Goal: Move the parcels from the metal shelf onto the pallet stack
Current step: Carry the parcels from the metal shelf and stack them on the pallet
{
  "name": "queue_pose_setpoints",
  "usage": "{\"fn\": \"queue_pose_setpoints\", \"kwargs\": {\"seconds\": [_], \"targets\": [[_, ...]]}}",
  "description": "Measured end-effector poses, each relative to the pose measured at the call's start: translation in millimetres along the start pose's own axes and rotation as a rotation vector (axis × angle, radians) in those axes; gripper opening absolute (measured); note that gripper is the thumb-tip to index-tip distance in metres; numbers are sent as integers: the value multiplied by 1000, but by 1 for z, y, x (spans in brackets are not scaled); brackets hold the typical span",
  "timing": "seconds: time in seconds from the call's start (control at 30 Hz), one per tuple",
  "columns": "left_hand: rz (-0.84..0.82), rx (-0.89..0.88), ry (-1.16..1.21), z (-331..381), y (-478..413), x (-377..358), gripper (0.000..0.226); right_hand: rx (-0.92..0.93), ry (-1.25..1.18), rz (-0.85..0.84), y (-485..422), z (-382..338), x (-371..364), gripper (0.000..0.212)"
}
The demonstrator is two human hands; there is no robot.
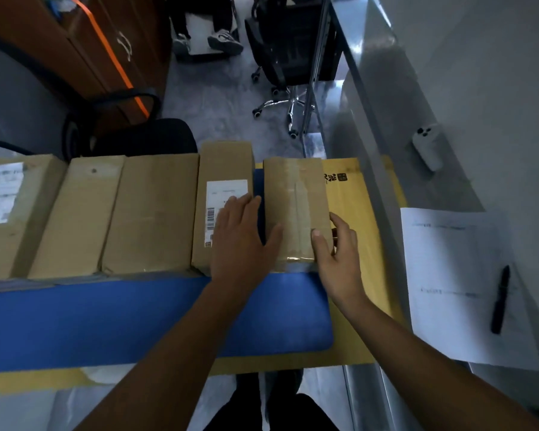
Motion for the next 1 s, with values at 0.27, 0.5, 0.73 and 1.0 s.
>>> {"fn": "queue_pose_setpoints", "kwargs": {"seconds": [0.27, 0.5, 0.73, 1.0], "targets": [[-34, 21, -23, 4, -2, 4, 71, -17, -9, -64, -3, -12, -8, 62], [-52, 18, 20, 4, -3, 7, 69, -84, -21, -103, -2, -14, -4, 68], [-20, -194, 181, 18, 6, 12, 46, -151, -15, 55, 25, -15, 17, 61], [-234, -440, 369, 32, 51, -6, 44, -289, 7, 361, 130, -3, 38, 57]]}}
Point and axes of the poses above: each hand's wrist, its own y-axis away from the middle knuckle, its own x-axis out of the back of the hand, z = x × y, the point moved 3 cm from there along -y, towards the middle knuckle, and after that the axes turned 4 degrees about y, right-handed, at the moved point
